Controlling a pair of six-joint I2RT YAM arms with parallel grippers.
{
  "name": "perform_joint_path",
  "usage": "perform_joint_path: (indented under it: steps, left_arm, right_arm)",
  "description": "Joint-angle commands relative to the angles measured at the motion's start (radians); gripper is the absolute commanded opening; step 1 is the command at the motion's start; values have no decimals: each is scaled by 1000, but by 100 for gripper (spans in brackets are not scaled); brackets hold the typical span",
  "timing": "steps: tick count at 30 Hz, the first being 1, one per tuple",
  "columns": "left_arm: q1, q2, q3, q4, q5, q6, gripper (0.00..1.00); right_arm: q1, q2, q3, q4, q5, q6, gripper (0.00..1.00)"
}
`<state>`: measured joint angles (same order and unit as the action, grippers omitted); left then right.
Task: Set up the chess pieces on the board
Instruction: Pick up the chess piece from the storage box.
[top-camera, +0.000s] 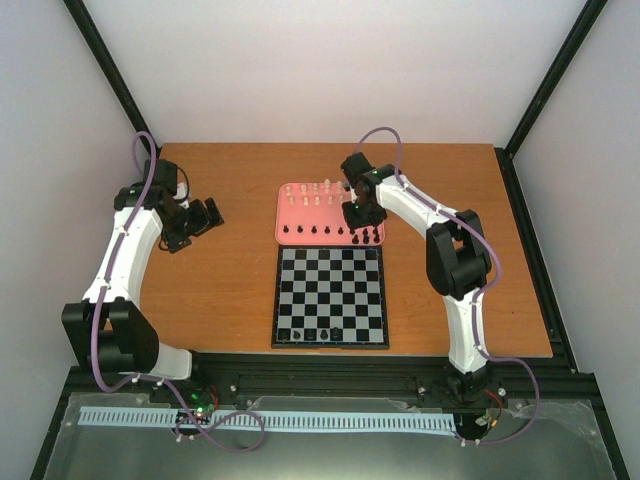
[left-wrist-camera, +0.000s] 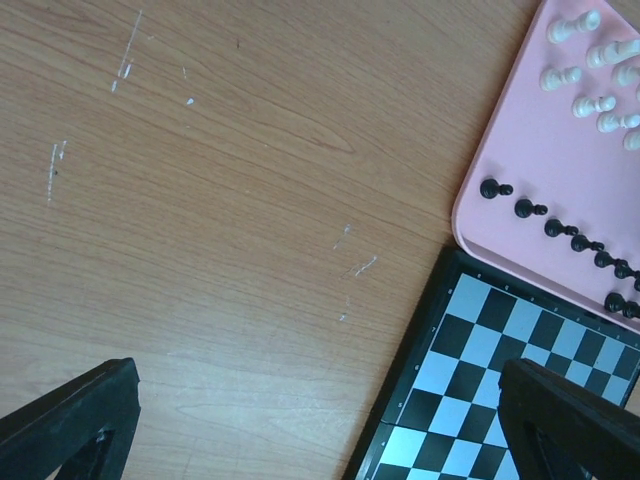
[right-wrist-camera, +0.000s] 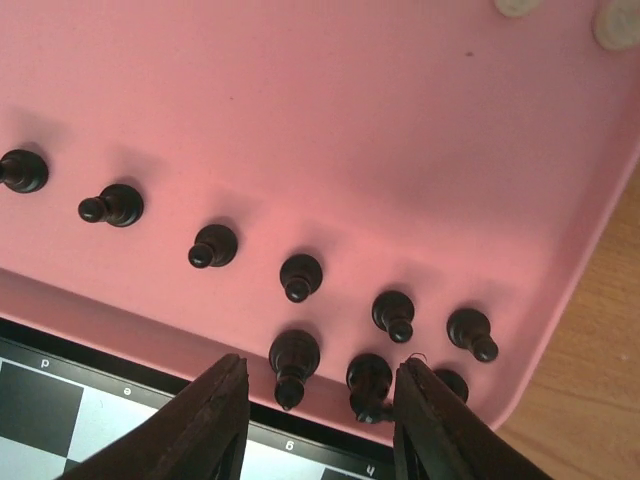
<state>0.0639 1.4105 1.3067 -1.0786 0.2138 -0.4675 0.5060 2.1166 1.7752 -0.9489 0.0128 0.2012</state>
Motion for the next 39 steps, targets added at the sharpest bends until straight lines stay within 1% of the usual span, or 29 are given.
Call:
perform_joint_path:
  steps: [1,5,13,24,28,38,39]
  left_arm:
    - [2,-27,25,-23,-29,-12,100]
    - [2,-30,7,-13,-30,-17,100]
    - [2,-19,-3,-5,-30,-20,100]
    - [2,-13,-11,3,-30,-21,100]
    - [3,-16,-18,4,-33,-22,100]
    - [2,-9,-30,12,-31,-20,100]
    - [2,-8,-30,13,-30,-20,100]
  right_arm:
    - [5,30,40,6,-20,-72,41]
    - [5,16,-15,33,-57,-68,39]
    - [5,-3,-110,63,-79,-62,36]
    - [5,30,-74,52,-82,-65,30]
    - [4,48,-59,47,-80,-66,25]
    - [6,58,-44,27,-69,-66,4]
    - [6,54,-47,28,-66,-67,3]
